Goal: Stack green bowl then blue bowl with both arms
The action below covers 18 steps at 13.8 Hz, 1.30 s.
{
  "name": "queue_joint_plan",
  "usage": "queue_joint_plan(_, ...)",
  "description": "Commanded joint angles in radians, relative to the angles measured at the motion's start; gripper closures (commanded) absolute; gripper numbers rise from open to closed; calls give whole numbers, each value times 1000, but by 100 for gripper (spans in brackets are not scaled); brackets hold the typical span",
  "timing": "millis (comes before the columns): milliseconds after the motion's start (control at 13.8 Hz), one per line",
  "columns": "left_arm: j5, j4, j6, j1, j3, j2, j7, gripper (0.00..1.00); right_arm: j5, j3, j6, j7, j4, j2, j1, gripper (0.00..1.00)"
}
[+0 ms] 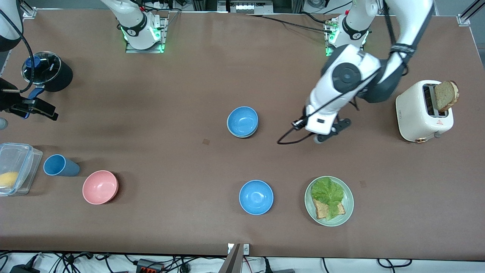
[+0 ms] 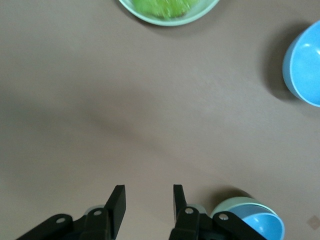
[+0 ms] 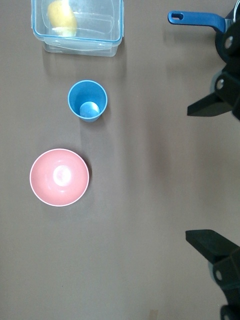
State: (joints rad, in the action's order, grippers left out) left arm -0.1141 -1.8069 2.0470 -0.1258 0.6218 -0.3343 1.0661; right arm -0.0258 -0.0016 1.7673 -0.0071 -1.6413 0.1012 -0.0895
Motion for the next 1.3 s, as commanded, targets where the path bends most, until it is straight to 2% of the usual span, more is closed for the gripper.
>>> queue_joint_plan(0,-9,53,-101,-55,27,17,-112,54,-6,6,6,4,-3,-8,-18,0)
queue_joint_plan(144,-7,96,-171,-83,27,15,-176,54,-2,8,9,4,-2,-9,-18,0)
queue_joint_plan(361,-6,112,-215,-150,30,17,-308,53,-5,14,-2,4,1,-12,-6,0)
queue_joint_plan(578,-4,167,-280,-176,26,14,-380,53,-5,17,-2,-8,15,-17,-4,0)
queue_joint_plan(722,29,169,-283,-181,0,46,-469,53,0,17,-9,-8,31,-18,-4,0)
queue_joint_plan(794,60,169,-287,-169,-54,64,-516,53,1,17,-12,-10,37,-18,-4,0)
queue_joint_plan(939,144,164,-320,-102,-214,104,-640,54,-3,20,-22,-17,41,-18,-3,0)
queue_joint_plan(1011,151,155,-324,-71,-288,129,-735,54,-3,20,-35,-17,44,-23,4,0)
queue_joint_plan(1227,140,126,-315,-40,-394,185,-921,53,-2,20,-74,-16,64,-23,7,0)
